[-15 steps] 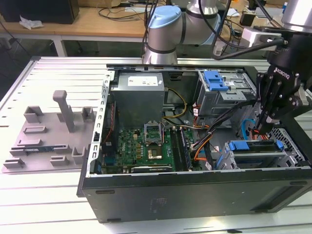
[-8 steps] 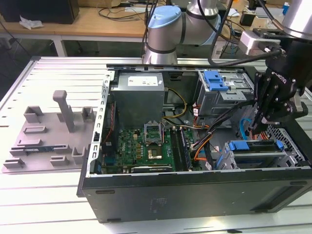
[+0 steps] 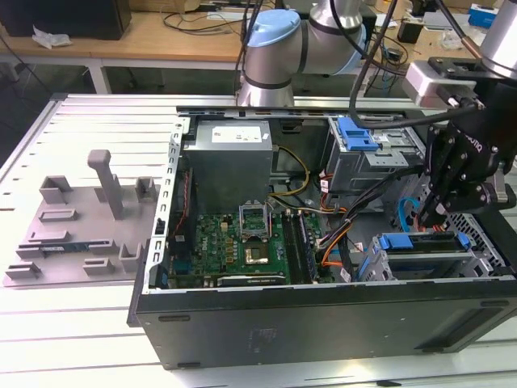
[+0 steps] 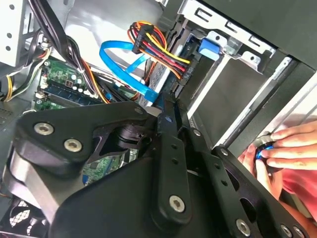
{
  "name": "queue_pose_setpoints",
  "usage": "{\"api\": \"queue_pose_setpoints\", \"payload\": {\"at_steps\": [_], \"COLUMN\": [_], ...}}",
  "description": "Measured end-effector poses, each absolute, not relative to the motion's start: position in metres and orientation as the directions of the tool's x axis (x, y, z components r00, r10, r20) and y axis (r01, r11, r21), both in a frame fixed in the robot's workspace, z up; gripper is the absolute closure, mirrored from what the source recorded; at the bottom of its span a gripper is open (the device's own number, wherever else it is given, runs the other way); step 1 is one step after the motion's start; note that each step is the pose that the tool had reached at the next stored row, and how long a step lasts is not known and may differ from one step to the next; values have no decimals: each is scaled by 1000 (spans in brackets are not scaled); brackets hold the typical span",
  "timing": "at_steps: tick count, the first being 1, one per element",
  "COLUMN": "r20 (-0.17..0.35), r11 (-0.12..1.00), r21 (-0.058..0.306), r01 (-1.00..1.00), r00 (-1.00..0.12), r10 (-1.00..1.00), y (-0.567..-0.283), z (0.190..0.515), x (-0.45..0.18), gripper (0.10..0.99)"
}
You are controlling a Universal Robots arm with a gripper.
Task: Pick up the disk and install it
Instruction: 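Insert the second disk wire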
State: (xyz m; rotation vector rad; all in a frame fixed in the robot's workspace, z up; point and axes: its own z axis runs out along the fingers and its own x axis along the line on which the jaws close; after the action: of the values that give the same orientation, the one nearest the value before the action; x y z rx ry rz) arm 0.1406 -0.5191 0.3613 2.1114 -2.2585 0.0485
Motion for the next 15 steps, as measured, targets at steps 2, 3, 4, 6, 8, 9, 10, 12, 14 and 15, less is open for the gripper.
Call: {"api": "queue_pose_setpoints", "payload": {"at_steps": [2,3,4,6,8,9,10,12,14,15], "r20": [46,46,46,44,38,36,35,32,16,-1], "r11": [67,67,67,67,67,67,67,67,67,67], "r21": [12,12,12,12,12,12,12,13,14,15], "r01": [-998,-998,-998,-998,-998,-998,-998,-998,-998,-998], "r00": [-67,-67,-67,-67,-67,-67,-67,-67,-67,-67], "r10": [-997,-997,-997,-997,-997,-997,-997,-997,-998,-998], "y": [-522,-522,-523,-523,-525,-527,-528,-528,-528,-529], "z": [361,361,361,361,361,360,360,359,358,358], "x": [141,141,141,141,141,141,141,141,141,141], "gripper": [925,925,925,925,925,925,925,925,925,925]}}
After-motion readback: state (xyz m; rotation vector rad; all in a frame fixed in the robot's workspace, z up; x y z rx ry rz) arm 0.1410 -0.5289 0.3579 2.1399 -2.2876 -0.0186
